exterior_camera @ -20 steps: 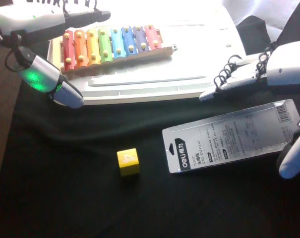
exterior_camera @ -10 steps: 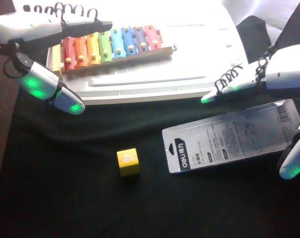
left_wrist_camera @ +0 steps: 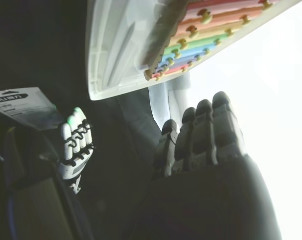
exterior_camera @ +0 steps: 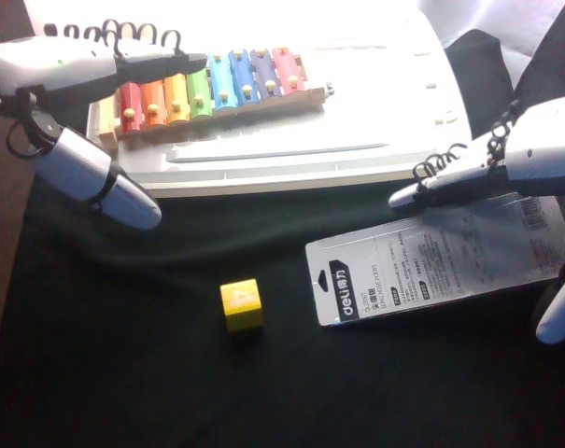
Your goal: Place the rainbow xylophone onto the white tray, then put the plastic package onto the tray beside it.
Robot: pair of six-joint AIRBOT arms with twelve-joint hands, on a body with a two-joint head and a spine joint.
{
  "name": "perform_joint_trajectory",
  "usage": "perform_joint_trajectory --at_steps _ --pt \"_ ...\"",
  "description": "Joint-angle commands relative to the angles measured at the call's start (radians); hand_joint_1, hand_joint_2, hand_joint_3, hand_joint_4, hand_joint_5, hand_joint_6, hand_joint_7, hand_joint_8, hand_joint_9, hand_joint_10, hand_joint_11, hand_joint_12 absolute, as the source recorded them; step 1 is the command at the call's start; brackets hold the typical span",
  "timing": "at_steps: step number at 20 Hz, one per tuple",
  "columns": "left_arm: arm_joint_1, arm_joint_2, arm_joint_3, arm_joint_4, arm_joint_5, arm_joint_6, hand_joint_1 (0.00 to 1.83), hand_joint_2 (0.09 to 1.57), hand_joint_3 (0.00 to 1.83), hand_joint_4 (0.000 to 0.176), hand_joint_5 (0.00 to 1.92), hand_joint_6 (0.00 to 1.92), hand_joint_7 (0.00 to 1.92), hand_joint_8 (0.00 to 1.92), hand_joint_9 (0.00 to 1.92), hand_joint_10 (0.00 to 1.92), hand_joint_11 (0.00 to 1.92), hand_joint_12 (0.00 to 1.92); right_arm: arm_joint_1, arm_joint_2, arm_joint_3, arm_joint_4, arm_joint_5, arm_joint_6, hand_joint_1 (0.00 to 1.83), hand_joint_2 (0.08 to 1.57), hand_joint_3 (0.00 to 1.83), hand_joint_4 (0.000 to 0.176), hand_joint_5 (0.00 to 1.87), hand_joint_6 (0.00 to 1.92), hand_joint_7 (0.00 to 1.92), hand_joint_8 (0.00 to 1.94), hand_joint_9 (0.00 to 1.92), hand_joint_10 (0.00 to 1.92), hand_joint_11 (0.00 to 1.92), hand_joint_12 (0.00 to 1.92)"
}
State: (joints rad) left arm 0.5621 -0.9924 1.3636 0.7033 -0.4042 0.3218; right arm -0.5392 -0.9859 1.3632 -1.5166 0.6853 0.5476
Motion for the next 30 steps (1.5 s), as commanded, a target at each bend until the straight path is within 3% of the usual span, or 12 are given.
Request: perform_joint_trajectory --at_steps 1,3,4,6,8,13,15,18,20,24,27,30 --pt "-0.007 0.004 -0.001 -0.038 -0.085 0.000 0.79 0.69 0.00 0.073 0.00 0.00 0.00 0.00 0.00 0.00 0.00 0.00 0.008 0.004 0.002 0.055 0.014 0.006 0.73 0.62 0.00 0.000 0.17 0.00 0.27 0.00 0.36 0.00 0.25 0.71" --pt "-0.004 0.003 -0.002 -0.040 -0.085 0.000 0.79 0.69 0.00 0.067 0.00 0.00 0.00 0.00 0.00 0.00 0.00 0.00 0.004 0.004 0.004 0.054 0.002 0.006 0.72 0.62 0.00 0.000 0.16 0.00 0.25 0.00 0.36 0.01 0.32 0.65" --pt "-0.003 0.003 -0.002 -0.042 -0.086 0.000 0.79 0.69 0.00 0.091 0.00 0.00 0.00 0.00 0.00 0.00 0.00 0.00 0.002 0.003 0.006 0.053 -0.004 0.006 0.71 0.62 0.00 0.000 0.17 0.00 0.26 0.00 0.40 0.01 0.35 0.60" --pt "0.003 0.003 -0.003 -0.046 -0.088 0.000 0.77 0.69 0.00 0.087 0.00 0.00 0.00 0.00 0.00 0.00 0.00 0.00 0.000 -0.003 0.013 0.053 -0.014 0.006 0.71 0.62 0.00 0.000 0.17 0.00 0.27 0.00 0.40 0.01 0.36 0.54" --pt "0.011 0.003 -0.003 -0.054 -0.093 0.000 0.78 0.69 0.00 0.102 0.00 0.00 0.00 0.00 0.00 0.00 0.00 0.00 -0.003 -0.011 0.022 0.053 -0.024 0.006 0.71 0.62 0.00 0.000 0.17 0.00 0.26 0.00 0.42 0.02 0.41 0.56" --pt "0.016 0.003 -0.003 -0.060 -0.097 0.000 0.79 0.69 0.00 0.058 0.00 0.00 0.00 0.00 0.00 0.00 0.01 0.01 -0.013 -0.030 0.042 0.053 -0.039 0.006 0.71 0.61 0.00 0.000 0.18 0.00 0.27 0.00 0.42 0.00 0.38 0.49" --pt "0.019 0.003 -0.004 -0.061 -0.098 0.000 0.78 0.68 0.00 0.073 0.00 0.00 0.00 0.00 0.00 0.00 0.00 0.00 -0.016 -0.037 0.052 0.053 -0.041 0.006 0.74 0.62 0.00 0.000 0.18 0.00 0.25 0.00 0.37 0.00 0.32 0.44" --pt "0.025 0.003 -0.004 -0.066 -0.100 0.000 0.79 0.69 0.00 0.076 0.00 0.00 0.01 0.00 0.00 0.00 0.00 0.00 -0.020 -0.045 0.063 0.045 -0.045 0.013 0.72 0.62 0.00 0.000 0.18 0.00 0.26 0.00 0.37 0.00 0.42 0.32" --pt "0.028 0.003 -0.004 -0.068 -0.103 0.000 0.78 0.69 0.00 0.098 0.00 0.00 0.01 0.00 0.00 0.00 0.00 0.00 -0.021 -0.055 0.072 0.022 -0.051 0.028 0.71 0.62 0.00 0.000 0.17 0.00 0.25 0.00 0.35 0.00 0.39 0.29" --pt "0.031 0.003 -0.004 -0.070 -0.106 0.000 0.75 0.69 0.00 0.079 0.00 0.00 0.01 0.00 0.00 0.00 0.00 0.00 -0.027 -0.075 0.090 -0.030 -0.058 0.066 0.71 0.61 0.00 0.000 0.18 0.00 0.27 0.01 0.37 0.01 0.47 0.31" --pt "0.033 0.003 -0.004 -0.070 -0.107 0.000 0.77 0.70 0.00 0.102 0.00 0.00 0.01 0.00 0.00 0.00 0.00 0.00 -0.028 -0.077 0.091 -0.030 -0.059 0.066 0.74 0.62 0.00 0.000 0.21 0.00 0.32 0.01 0.42 0.01 0.53 0.32" --pt "0.035 0.003 -0.004 -0.071 -0.108 0.000 0.76 0.70 0.00 0.083 0.00 0.00 0.02 0.00 0.00 0.00 0.00 0.00 -0.028 -0.077 0.092 -0.034 -0.059 0.066 0.86 0.66 0.02 0.000 0.26 0.01 0.32 0.00 0.41 0.00 0.51 0.31"
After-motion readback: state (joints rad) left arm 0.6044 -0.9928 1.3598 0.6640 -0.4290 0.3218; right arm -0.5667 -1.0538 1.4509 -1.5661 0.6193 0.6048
